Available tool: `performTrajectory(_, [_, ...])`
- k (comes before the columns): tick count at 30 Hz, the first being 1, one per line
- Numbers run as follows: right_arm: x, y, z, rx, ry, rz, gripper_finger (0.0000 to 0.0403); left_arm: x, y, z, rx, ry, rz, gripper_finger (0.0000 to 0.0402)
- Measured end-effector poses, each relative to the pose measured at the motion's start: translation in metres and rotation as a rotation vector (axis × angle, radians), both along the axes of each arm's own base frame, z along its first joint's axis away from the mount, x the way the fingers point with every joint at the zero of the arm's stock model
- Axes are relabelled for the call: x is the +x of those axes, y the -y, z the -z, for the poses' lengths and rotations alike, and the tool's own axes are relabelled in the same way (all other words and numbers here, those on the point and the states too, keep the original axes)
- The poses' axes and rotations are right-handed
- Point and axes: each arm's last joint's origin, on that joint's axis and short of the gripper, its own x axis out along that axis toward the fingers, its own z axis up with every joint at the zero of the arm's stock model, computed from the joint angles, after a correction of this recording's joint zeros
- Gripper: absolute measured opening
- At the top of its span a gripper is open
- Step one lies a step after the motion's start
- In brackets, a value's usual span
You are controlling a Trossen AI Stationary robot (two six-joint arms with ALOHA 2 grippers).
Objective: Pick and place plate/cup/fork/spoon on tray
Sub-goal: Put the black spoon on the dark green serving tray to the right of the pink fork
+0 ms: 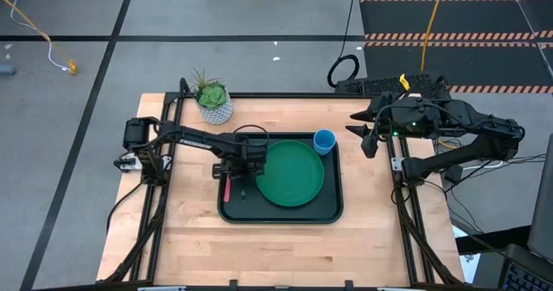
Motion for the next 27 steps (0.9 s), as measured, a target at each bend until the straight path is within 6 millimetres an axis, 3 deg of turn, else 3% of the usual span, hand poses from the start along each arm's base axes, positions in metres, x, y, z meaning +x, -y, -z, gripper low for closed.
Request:
performTrajectory(9, [0.000,0.000,0.000,0.000,0.001,0.000,0.0167,0.004,0.008,-0.003,-0.008,0.023,-0.003,0.0079])
performTrajectory(21, [0.001,0.000,0.000,0.001,0.000,0.000,0.0167,0.020,-0.003,-0.059,0.199,-0.021,0.083,0.0099])
performTrajectory(27, [0.003,0.000,0.007,0.012,0.000,0.004,0.0167,0.023,-0.002,-0.069,0.222,-0.016,0.113,0.0099])
